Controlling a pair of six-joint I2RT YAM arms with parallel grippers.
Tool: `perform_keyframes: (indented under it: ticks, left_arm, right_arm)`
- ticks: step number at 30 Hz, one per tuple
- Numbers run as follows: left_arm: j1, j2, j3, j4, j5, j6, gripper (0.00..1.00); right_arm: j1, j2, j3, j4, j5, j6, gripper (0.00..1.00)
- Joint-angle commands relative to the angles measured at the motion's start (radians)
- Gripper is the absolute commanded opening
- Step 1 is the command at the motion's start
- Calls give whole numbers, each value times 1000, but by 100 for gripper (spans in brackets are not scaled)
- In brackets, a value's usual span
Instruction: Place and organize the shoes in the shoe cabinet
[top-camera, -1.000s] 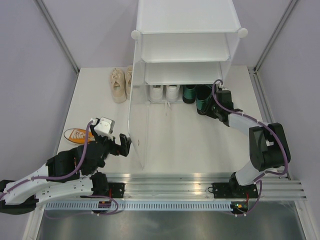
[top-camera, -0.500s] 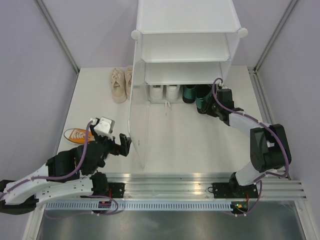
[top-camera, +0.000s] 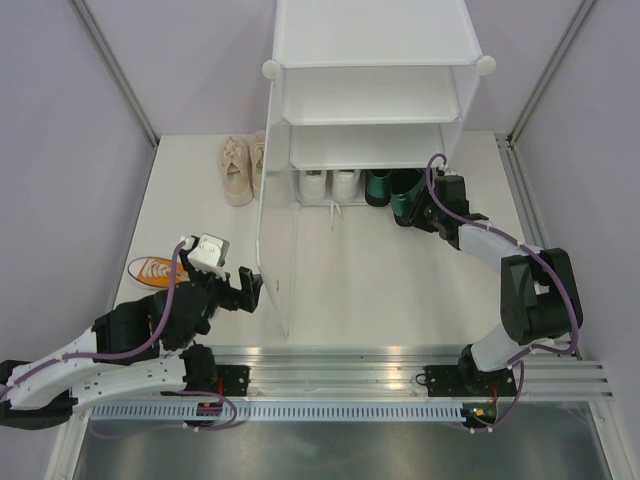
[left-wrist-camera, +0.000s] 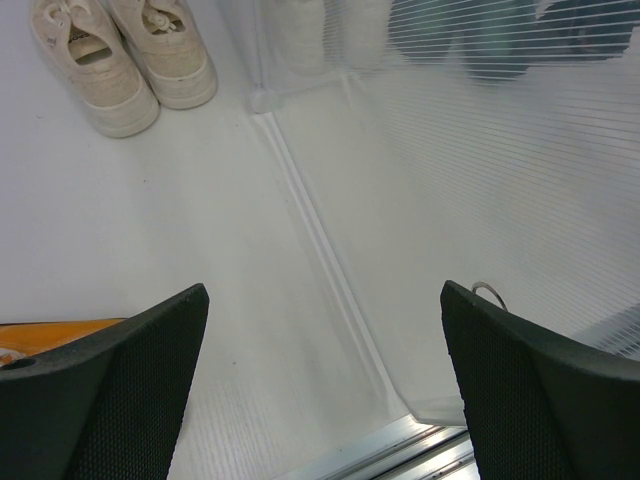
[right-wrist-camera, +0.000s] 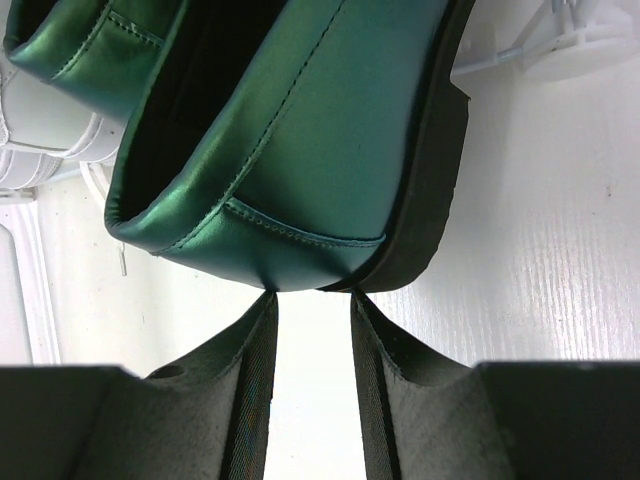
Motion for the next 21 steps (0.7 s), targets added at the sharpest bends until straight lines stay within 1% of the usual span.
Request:
perform_keyframes:
  ticks: [1, 7, 10, 15, 21]
  left_arm:
    - [5, 1, -8, 16, -21, 27, 100]
    - [5, 2, -8, 15, -24, 28, 100]
    - [6, 5, -8, 15, -26, 30, 100]
    - [6, 10, -7, 15, -26, 28, 100]
    - [6, 11, -8, 16, -23, 28, 100]
  right_arm:
    - [-33, -8, 117, 457, 166, -22, 39]
    - [-46, -63, 73, 466, 280, -10, 38]
    - [-69, -84, 29, 478, 319, 36, 37]
    - [-116, -83, -33, 503, 303, 99, 37]
    - [-124, -39, -57, 518, 249, 115, 37]
